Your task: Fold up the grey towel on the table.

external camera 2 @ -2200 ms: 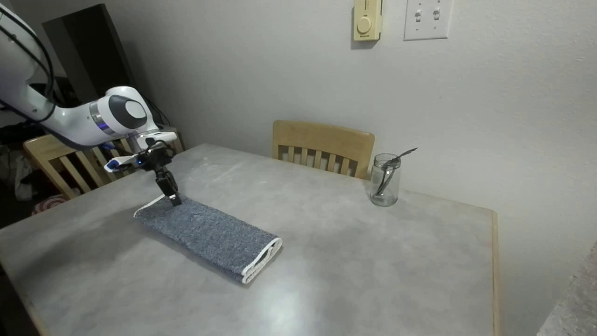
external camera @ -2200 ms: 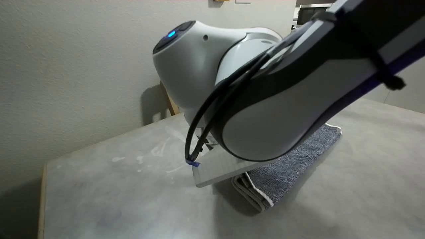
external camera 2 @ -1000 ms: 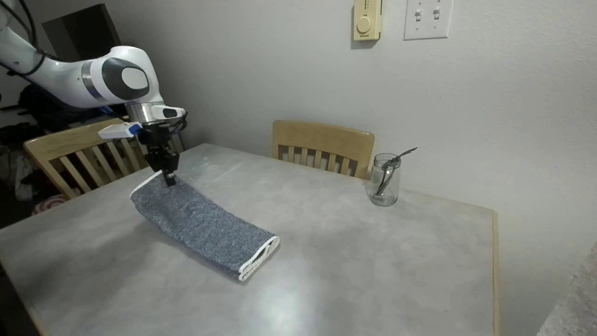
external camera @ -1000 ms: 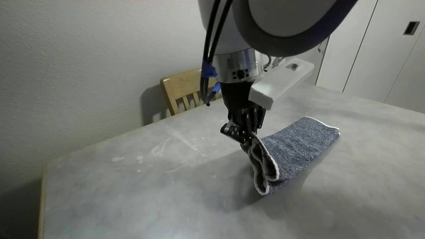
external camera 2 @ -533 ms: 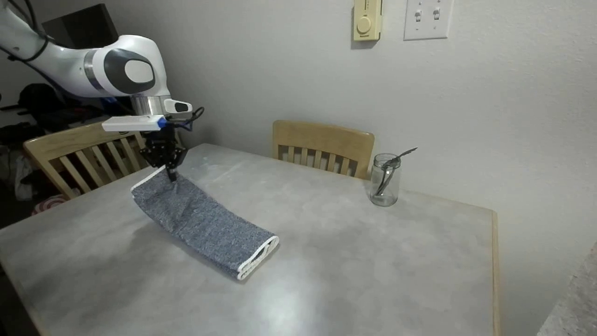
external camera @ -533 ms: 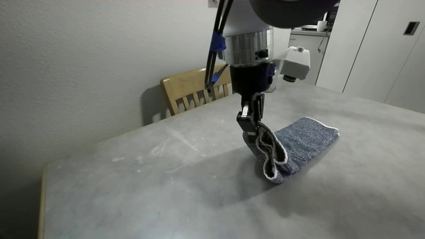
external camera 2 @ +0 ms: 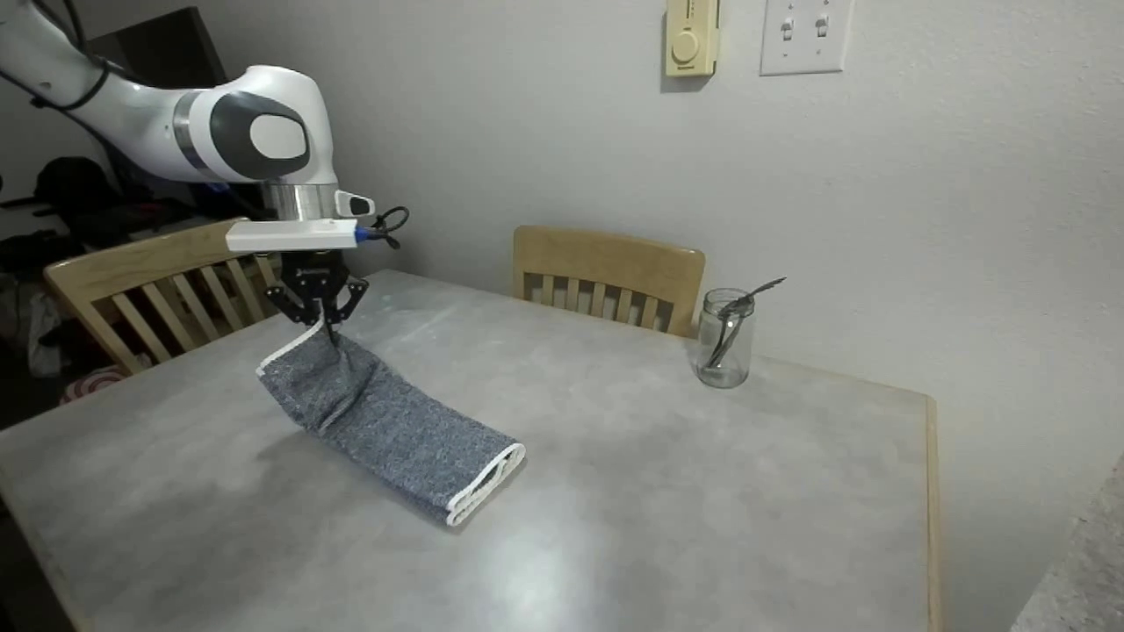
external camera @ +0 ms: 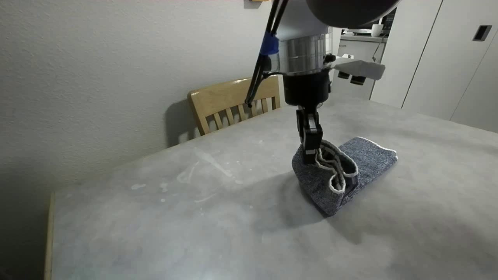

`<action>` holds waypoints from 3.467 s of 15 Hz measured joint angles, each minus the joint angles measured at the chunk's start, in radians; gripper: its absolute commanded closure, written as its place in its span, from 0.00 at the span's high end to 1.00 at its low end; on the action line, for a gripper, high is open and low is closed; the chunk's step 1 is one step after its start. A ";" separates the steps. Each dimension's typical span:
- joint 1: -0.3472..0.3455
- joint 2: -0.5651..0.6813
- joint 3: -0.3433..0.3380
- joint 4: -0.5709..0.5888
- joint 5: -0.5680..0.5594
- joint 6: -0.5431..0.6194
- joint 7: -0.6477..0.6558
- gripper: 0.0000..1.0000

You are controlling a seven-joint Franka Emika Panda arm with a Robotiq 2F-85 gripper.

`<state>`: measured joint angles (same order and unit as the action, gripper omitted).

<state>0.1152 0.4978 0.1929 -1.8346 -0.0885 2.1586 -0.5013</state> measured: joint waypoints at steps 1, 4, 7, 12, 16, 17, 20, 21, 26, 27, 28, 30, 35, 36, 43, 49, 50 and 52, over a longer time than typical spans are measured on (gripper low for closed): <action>-0.003 -0.001 0.001 -0.003 0.000 0.000 -0.010 0.10; -0.004 -0.008 0.005 -0.009 0.000 0.000 -0.016 0.10; -0.004 -0.012 0.005 -0.013 0.000 0.000 -0.016 0.10; 0.003 -0.001 0.004 -0.008 -0.006 0.000 0.029 0.02; 0.018 0.011 0.005 0.000 -0.005 0.000 0.089 0.02; 0.020 0.007 0.005 0.000 -0.005 0.000 0.097 0.02; 0.022 -0.014 0.005 0.003 -0.004 0.002 0.115 0.02; 0.022 -0.025 0.005 0.003 -0.003 0.002 0.119 0.02; 0.003 -0.083 0.009 0.001 0.061 -0.002 0.058 0.02; -0.009 -0.094 0.015 0.000 0.095 -0.009 0.007 0.02; -0.027 -0.102 0.023 0.000 0.136 -0.022 -0.064 0.02; -0.069 -0.117 0.036 0.000 0.208 -0.066 -0.217 0.02; -0.174 -0.128 0.021 0.015 0.309 -0.237 -0.598 0.02; -0.191 -0.125 0.012 0.021 0.321 -0.277 -0.669 0.02; -0.241 -0.064 -0.063 0.075 0.376 -0.439 -0.905 0.02; -0.253 0.030 -0.102 0.097 0.435 -0.440 -0.895 0.02; -0.253 0.041 -0.109 0.100 0.435 -0.438 -0.887 0.02; -0.254 0.051 -0.122 0.103 0.435 -0.430 -0.865 0.02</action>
<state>-0.1388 0.5488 0.0704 -1.7321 0.3466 1.7288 -1.3665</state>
